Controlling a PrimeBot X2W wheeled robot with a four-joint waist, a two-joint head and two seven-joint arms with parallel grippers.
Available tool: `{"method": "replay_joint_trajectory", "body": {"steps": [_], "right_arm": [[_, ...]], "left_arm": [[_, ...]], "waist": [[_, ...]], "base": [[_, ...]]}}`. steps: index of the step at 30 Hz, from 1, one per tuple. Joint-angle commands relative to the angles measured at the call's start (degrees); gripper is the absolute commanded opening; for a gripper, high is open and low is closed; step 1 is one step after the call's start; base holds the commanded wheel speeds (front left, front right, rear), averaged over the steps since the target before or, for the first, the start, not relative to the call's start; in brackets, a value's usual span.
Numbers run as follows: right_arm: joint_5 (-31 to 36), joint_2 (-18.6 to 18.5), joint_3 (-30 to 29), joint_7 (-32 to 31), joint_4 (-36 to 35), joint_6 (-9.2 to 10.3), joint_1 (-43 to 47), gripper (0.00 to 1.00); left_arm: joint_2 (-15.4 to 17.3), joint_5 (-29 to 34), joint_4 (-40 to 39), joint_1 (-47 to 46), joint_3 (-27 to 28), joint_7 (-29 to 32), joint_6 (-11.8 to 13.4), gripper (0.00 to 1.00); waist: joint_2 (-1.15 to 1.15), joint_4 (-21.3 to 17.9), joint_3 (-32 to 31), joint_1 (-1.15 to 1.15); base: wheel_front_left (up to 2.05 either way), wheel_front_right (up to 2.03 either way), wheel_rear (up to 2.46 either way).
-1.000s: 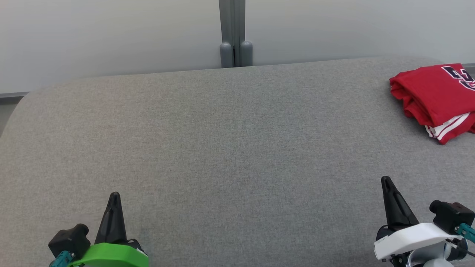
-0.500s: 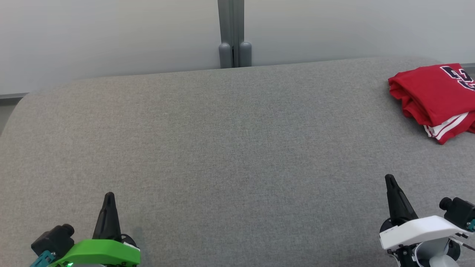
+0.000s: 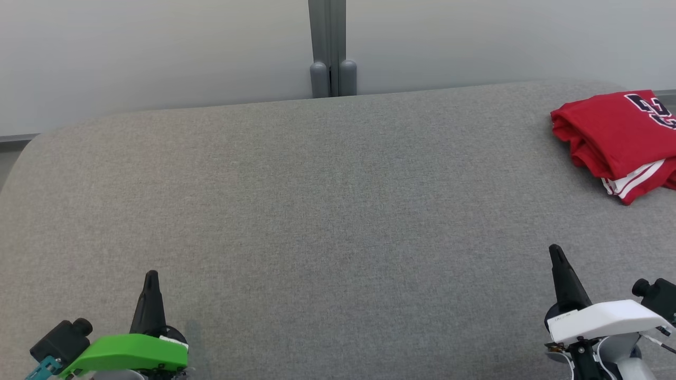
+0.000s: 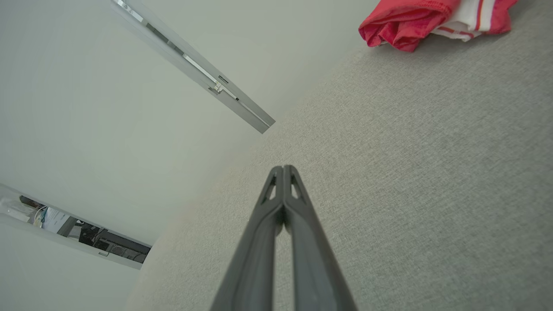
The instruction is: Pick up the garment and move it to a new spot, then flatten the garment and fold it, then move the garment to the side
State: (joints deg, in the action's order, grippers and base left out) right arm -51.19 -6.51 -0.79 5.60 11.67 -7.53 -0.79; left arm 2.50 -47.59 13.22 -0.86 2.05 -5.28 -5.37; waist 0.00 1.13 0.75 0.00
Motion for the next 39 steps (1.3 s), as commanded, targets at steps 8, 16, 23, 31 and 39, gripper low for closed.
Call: {"method": "replay_joint_trajectory", "body": {"steps": [8,16,23,31,39], "right_arm": [[-6.5,0.2,-1.0,-1.7,-0.1,0.02,-2.1,0.00],[-11.5,0.7,-1.6,-3.1,0.2,0.02,-2.6,0.00],[-15.3,1.0,-2.0,-4.2,0.5,0.03,-3.0,0.00],[-19.5,1.3,-2.6,-5.5,0.8,0.03,-3.5,0.00],[-23.5,1.7,-3.1,-6.6,1.1,0.03,-3.8,0.00]], "left_arm": [[0.3,-7.0,-0.4,-2.4,1.0,1.7,-0.6,0.00],[0.4,-12.4,-0.2,-2.9,1.4,3.1,-0.8,0.00],[0.4,-16.5,-0.1,-3.3,1.9,4.3,-1.0,0.00],[0.4,-21.0,0.1,-3.7,2.3,5.5,-1.3,0.00],[0.4,-25.4,0.2,-4.1,2.7,6.6,-1.4,0.00]], "waist": [[0.00,-0.1,-0.1,0.00],[0.00,-0.2,-0.1,0.00],[0.00,-0.3,-0.2,0.00],[0.00,-0.4,-0.2,0.00],[0.00,-0.5,-0.3,0.00]], "base": [[0.00,0.00,0.00],[0.00,0.00,0.00],[0.00,0.00,0.00],[0.00,0.00,0.00],[0.00,0.00,0.00]]}}
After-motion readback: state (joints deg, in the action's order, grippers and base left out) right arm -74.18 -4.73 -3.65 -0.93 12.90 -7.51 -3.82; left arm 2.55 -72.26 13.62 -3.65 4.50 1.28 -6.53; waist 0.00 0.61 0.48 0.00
